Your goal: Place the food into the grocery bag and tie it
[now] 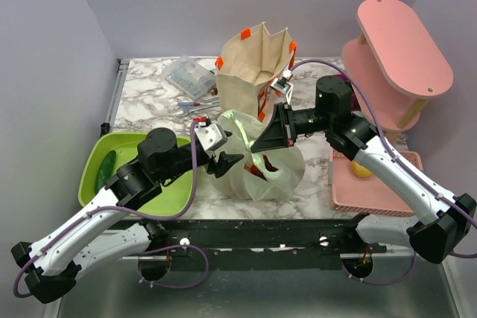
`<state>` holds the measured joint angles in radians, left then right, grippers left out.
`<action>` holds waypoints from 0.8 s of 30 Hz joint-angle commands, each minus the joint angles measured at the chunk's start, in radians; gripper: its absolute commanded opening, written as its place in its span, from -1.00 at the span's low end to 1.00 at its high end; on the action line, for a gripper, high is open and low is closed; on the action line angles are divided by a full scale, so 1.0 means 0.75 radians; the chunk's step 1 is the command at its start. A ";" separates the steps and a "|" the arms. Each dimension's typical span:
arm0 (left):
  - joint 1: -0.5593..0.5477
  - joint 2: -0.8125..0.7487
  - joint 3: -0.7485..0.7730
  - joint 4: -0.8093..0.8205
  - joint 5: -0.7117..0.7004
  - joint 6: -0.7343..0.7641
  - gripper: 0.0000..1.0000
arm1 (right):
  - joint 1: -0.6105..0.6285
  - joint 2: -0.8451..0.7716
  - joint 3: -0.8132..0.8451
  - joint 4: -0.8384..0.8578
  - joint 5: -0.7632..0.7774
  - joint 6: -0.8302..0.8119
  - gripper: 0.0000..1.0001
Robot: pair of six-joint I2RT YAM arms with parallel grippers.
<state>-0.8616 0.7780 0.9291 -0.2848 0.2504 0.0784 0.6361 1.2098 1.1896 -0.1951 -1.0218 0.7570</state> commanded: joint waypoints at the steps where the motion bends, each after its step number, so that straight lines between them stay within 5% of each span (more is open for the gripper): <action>1: -0.006 -0.053 -0.035 0.147 -0.086 0.127 0.21 | 0.001 0.042 0.052 0.068 -0.102 -0.033 -0.99; 7: -0.007 -0.096 -0.123 0.318 -0.167 0.153 -0.03 | 0.004 0.058 0.023 0.184 -0.208 0.024 -0.99; 15: -0.007 -0.006 -0.171 0.520 -0.192 0.100 0.05 | 0.003 0.039 -0.013 0.285 -0.253 0.083 -0.99; 24: -0.007 0.031 -0.159 0.433 0.025 0.028 0.18 | 0.003 0.021 -0.010 0.274 -0.244 0.076 -0.99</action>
<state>-0.8616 0.8276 0.8093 0.0425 0.1421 0.1490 0.6357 1.2495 1.1862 -0.0223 -1.1744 0.8112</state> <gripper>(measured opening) 0.563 0.028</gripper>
